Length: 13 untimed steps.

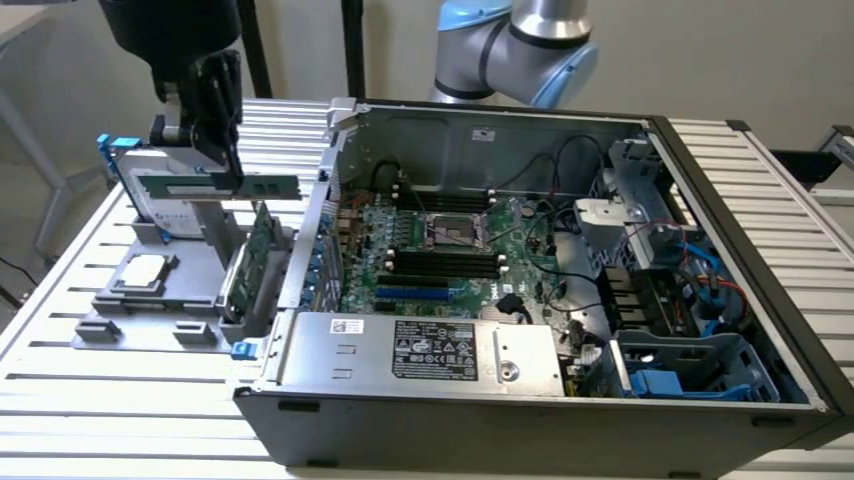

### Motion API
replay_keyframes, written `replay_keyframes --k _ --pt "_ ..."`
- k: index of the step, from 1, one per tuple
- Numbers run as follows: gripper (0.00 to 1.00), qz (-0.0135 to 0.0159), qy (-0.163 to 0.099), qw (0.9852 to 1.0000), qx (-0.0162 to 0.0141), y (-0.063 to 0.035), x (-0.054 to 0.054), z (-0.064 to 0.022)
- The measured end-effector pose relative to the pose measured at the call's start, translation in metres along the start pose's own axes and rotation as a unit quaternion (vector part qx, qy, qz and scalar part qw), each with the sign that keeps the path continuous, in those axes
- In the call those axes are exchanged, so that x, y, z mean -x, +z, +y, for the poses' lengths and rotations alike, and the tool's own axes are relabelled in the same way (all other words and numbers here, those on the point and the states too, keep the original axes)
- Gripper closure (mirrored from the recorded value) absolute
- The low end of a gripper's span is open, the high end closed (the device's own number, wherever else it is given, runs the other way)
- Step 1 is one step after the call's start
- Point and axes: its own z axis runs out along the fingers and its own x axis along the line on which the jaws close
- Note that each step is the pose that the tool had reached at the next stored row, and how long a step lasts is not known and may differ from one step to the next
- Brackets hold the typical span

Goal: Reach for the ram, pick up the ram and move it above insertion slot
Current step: 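Pick up the ram and move it above insertion slot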

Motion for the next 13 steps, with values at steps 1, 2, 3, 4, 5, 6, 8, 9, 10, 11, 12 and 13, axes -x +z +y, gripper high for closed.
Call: replay_keyframes --k 1,2,3,4,5,6,8,9,10,11,12,13 --pt "0.87 -0.0001 0.000 1.0000 0.0000 -0.0003 0.000 -0.0037" --pt "0.87 -0.0002 0.000 1.0000 0.0000 -0.0006 0.001 -0.0074" --pt "0.87 -0.0003 0.000 1.0000 -0.0001 -0.0008 0.001 -0.0112" --pt "0.87 -0.0004 0.000 1.0000 -0.0001 -0.0011 0.001 -0.0149" --pt "0.87 -0.0004 0.000 1.0000 0.0000 -0.0014 0.002 -0.0187" --pt "0.87 -0.0005 0.000 1.0000 -0.0001 -0.0017 0.002 -0.0228" --pt "0.87 -0.0005 0.000 1.0000 0.0000 -0.0022 0.002 -0.0304" --pt "0.87 -0.0006 0.000 1.0000 -0.0001 -0.0023 0.003 -0.0342" --pt "0.87 -0.0006 0.000 1.0000 -0.0001 -0.0023 0.003 -0.0383" --pt "0.87 -0.0006 0.000 1.0000 -0.0001 -0.0024 0.004 -0.0423" --pt "0.87 -0.0006 0.000 1.0000 0.0000 -0.0026 0.004 -0.0464" --pt "0.87 -0.0006 0.000 1.0000 0.0000 -0.0026 0.005 -0.0504"
